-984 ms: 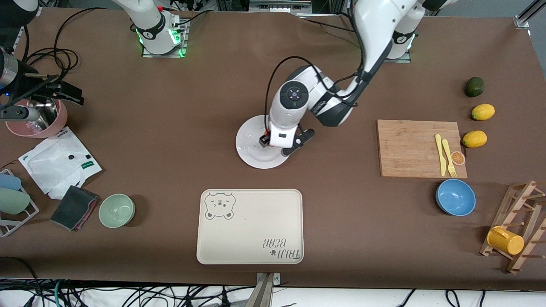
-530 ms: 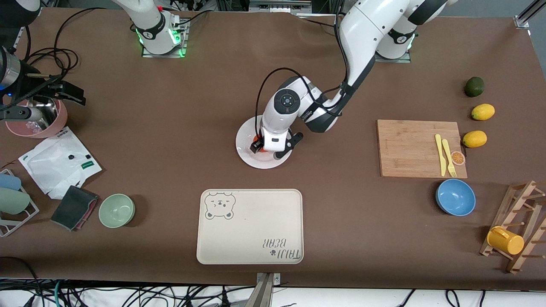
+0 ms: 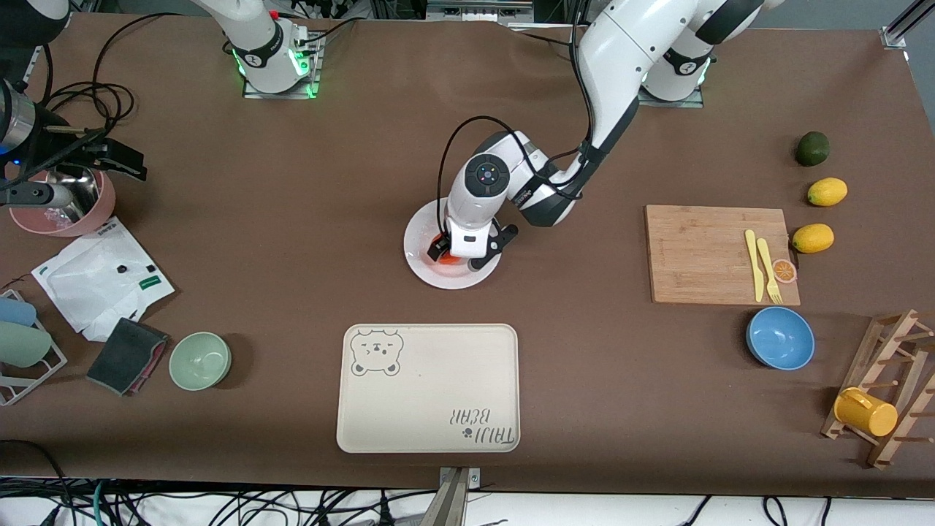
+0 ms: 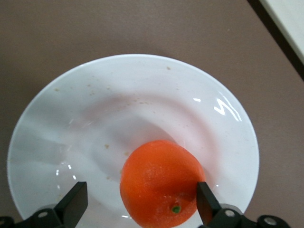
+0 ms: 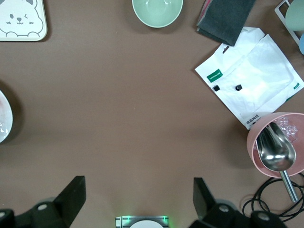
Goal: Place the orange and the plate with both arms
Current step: 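Open the left gripper to release the orange and lift away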
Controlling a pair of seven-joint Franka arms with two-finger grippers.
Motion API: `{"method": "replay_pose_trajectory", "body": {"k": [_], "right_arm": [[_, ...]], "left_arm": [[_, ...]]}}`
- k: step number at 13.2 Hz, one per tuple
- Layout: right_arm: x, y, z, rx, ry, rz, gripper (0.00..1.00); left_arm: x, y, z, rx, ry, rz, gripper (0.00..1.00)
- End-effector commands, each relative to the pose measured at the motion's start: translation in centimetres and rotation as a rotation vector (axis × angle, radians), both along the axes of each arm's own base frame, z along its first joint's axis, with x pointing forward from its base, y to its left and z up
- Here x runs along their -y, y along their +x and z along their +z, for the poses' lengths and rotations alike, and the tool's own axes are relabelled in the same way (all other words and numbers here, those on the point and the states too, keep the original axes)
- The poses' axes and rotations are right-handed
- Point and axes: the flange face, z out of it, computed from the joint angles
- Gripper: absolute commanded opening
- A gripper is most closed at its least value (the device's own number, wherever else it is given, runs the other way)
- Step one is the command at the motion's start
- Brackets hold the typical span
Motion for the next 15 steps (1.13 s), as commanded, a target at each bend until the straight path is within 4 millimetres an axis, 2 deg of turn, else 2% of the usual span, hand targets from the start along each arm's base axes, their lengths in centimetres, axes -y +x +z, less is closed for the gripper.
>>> {"method": "replay_pose_trajectory", "body": {"k": [1,4,8,11,15], "right_arm": [[-0.2,-0.1,0.2,0.003,0.010,-0.010,1.00],[-0.2,-0.1,0.2,0.003,0.010,-0.010,1.00],[-0.2,-0.1,0.2,0.002,0.010,-0.010,1.00],[-0.2,-0.1,0.2,0.002,0.012,-0.010,1.00],[-0.2,0.0,0.0,0.002,0.010,-0.010,1.00]], "left_arm": [[-1.5,0.3,1.8,-0.064,0.090,0.000,1.00],[-4.6,1.8,6.9,-0.053,0.190,-0.012,1.00],[-11.6,6.1,13.1,-0.048,0.272,0.031,1.00],[-19.0,9.6,17.4,-0.042,0.245,-0.131,1.00],[-29.4,12.5,22.3,-0.020,0.199,-0.421,1.00]]}}
